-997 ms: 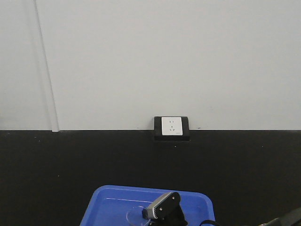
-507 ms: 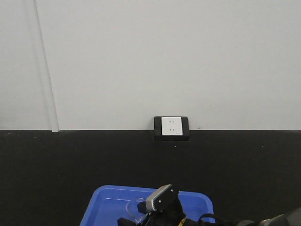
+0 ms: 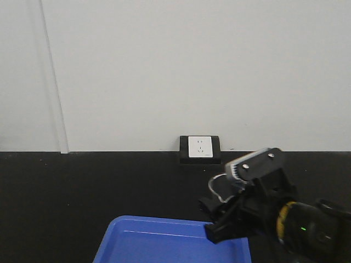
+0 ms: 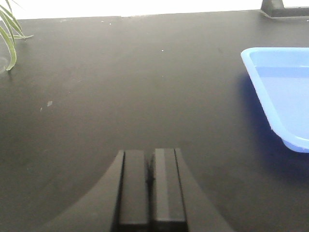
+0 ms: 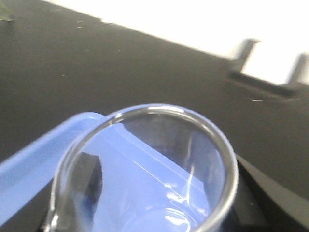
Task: Move beaker to silver tray on left bench
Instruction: 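Lift the beaker out of the blue tray with the right gripper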
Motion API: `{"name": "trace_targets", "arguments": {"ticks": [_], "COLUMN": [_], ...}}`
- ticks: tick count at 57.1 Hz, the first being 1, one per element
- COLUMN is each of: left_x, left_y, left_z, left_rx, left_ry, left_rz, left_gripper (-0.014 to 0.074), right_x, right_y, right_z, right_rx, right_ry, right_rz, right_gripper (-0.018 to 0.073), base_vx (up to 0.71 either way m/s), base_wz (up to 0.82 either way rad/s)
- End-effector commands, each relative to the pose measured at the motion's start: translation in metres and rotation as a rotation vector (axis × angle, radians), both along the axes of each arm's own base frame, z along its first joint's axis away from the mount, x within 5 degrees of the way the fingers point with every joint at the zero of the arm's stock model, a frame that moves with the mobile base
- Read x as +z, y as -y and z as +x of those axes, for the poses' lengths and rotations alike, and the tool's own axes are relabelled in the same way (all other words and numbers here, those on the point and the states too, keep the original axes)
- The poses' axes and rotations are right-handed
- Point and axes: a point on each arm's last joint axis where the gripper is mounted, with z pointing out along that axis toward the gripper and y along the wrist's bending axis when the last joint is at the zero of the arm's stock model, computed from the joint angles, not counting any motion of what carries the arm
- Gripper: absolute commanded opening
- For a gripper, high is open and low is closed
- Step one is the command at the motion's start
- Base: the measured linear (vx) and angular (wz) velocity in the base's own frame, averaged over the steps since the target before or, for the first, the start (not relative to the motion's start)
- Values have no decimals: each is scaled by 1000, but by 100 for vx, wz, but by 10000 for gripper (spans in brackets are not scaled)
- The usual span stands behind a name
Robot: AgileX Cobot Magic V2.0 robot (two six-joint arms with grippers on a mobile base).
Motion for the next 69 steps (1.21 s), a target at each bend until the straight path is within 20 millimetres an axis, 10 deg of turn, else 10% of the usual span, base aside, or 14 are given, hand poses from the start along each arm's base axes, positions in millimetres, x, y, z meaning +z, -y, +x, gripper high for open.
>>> {"name": "trace_targets", "arguments": {"ticks": [1, 20, 69], "left_x": [-2, -2, -2], "left_y": [1, 1, 1], "left_z": [1, 1, 1], "left_rx": [-8, -8, -8], "left_ry": [66, 66, 66], "left_rz": [-3, -3, -3], "left_gripper": [1, 1, 1], "right_x": [23, 25, 30], "right_y": [21, 81, 88], "right_z": [-35, -126, -134], "right_rx": [-13, -143, -170], "right_ry": [93, 226, 258], "right_rz": [13, 48, 50], "right_gripper": [-7, -6, -6], "base_vx": [0, 0, 0], "base_wz": [0, 0, 0]}}
